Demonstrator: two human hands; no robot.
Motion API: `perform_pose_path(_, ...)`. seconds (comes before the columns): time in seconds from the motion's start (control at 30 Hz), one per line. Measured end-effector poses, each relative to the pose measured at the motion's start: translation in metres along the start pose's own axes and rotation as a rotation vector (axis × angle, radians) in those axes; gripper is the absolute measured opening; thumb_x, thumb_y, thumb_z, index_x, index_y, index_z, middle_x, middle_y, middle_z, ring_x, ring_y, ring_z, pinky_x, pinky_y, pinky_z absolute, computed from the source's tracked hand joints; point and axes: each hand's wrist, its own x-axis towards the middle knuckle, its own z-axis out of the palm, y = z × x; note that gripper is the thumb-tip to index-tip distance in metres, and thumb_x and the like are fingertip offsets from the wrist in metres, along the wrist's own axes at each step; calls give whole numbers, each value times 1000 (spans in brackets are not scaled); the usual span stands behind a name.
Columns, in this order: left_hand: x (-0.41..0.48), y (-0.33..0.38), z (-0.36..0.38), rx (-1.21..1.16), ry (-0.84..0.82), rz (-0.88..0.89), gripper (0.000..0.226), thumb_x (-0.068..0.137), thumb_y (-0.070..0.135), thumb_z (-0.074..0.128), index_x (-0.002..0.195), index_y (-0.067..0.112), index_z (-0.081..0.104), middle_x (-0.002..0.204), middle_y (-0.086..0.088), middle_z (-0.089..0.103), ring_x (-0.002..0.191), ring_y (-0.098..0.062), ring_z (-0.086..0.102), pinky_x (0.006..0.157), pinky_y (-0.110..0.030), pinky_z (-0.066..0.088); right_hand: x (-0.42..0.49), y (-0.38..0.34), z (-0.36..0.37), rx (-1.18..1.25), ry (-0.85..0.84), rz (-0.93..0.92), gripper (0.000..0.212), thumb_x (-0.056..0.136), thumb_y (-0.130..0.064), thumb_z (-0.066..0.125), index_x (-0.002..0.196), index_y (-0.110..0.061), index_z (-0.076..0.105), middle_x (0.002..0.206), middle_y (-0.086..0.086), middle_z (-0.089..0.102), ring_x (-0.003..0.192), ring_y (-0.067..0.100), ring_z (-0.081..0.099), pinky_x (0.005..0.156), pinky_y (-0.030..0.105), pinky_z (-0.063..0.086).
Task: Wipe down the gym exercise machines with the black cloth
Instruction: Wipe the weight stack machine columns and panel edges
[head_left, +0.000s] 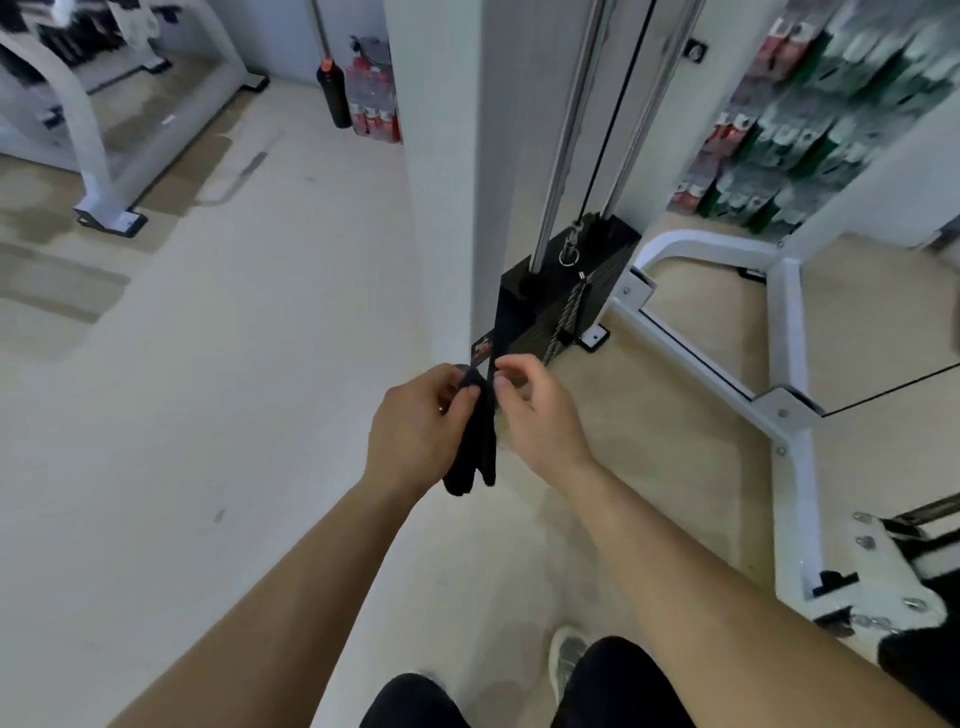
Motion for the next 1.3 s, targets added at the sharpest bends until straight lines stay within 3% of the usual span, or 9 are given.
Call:
perform_pose_path(0.13,-31,58,-59,99,-84,43,13,98,38,52,91,32,61,80,12,69,80,-15,65,72,-38,55,-60,-93,-32,13,-103,11,18,92,-28,51,101,-29,66,87,-12,67,87,11,65,82,40,55)
perform_pose_path(0.3,-65,138,-134,97,-121,118,12,101,36,52,97,29,61,85,8,70,80,-16,65,69,-33,53,-111,-197,-73,-21,-106,-7,25,87,-15,57,106,-30,64,85,-15,69,84,8,67,82,38,57)
perform_pose_path(0.43,-82,198,-188,64,-118,161,18,100,37,53,102,25,66,89,5,70,84,-17,66,76,-36,55,-133,-262,-110,-90,-49,-40,30,91,-10,61,116,-26,66,96,-13,71,88,0,67,83,24,54)
perform_pose_path(0.63,-100,279,-235,35,-61,205,21,98,32,54,105,20,70,97,2,73,91,-18,66,81,-33,54,-154,-350,-166,-252,45,-97,15,88,-17,68,94,-30,68,85,-9,70,79,3,63,67,17,45)
perform_pose_path(0.9,-110,357,-247,172,98,182,22,95,28,54,92,19,74,81,-2,70,75,-23,64,62,-26,42,-162,-405,-229,-296,246,-111,8,86,-13,71,88,-20,69,77,-12,59,74,7,57,59,7,38)
perform_pose_path(1.03,-118,394,-228,-13,23,226,25,99,21,53,93,13,76,82,-2,71,73,-18,63,61,-26,44,-164,-417,-254,-171,195,-15,8,83,-15,74,80,-13,67,78,4,69,71,22,71,62,33,61)
perform_pose_path(1.13,-115,415,-214,-129,-32,203,30,101,21,48,83,13,71,75,-1,66,74,-23,61,63,-30,47,-166,-424,-277,-40,176,9,10,86,-7,73,79,-12,68,82,11,72,68,22,73,57,31,62)
perform_pose_path(1.23,-105,433,-206,-292,-125,157,26,95,28,51,84,22,74,84,-4,71,87,-28,69,82,-47,58,-161,-425,-302,67,142,-11,16,88,-3,70,79,-16,71,81,10,74,70,20,75,67,32,63)
perform_pose_path(1.3,-99,448,-205,-342,-188,162,19,89,24,57,88,28,75,89,-2,73,91,-24,70,88,-43,57,-153,-424,-319,66,121,-23,14,90,-4,64,93,-14,74,84,8,75,74,19,75,72,35,63)
